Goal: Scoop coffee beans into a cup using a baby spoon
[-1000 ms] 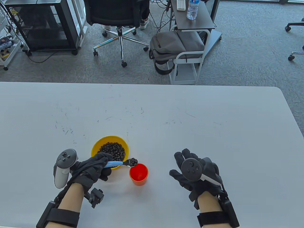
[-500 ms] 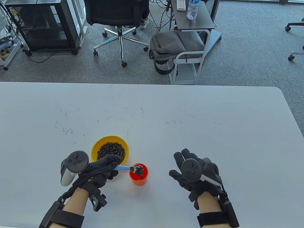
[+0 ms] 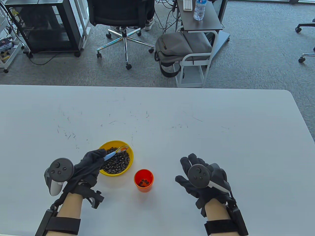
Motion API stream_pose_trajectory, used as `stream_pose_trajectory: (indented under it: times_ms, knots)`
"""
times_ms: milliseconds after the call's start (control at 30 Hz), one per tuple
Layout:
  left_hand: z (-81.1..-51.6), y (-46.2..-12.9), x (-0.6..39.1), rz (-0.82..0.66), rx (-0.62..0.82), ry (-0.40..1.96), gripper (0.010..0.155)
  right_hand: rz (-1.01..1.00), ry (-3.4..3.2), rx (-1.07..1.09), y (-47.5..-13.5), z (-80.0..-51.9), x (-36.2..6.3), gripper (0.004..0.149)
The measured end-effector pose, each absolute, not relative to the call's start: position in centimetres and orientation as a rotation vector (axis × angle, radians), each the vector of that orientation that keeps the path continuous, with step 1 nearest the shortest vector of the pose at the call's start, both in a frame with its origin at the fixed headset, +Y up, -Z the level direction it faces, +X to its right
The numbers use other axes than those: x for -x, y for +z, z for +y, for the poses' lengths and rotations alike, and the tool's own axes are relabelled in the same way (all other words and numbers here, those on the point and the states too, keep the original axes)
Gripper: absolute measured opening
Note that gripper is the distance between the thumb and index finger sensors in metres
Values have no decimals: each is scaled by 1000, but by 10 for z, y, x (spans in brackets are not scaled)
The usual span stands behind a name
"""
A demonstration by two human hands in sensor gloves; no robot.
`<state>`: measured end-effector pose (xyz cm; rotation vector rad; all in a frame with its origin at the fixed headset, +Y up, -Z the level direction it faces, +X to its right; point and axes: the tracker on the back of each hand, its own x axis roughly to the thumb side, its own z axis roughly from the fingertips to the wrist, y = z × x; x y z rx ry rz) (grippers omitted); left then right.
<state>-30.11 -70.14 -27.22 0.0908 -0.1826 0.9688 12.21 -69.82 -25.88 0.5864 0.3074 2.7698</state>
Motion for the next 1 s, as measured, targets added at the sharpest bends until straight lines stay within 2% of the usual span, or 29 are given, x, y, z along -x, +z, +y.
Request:
stream_pose_trajectory:
  times_ms: [300, 633, 1000]
  knots:
    - [-719, -275, 329, 0, -137, 853, 44, 304, 2763, -579, -259, -698, -124, 77]
    - [-728, -276, 331, 38, -93, 781, 43, 303, 2761, -578, -259, -697, -126, 77]
    - [-731, -277, 336, 92, -26, 853, 42, 306, 2758, -581, -259, -697, -126, 77]
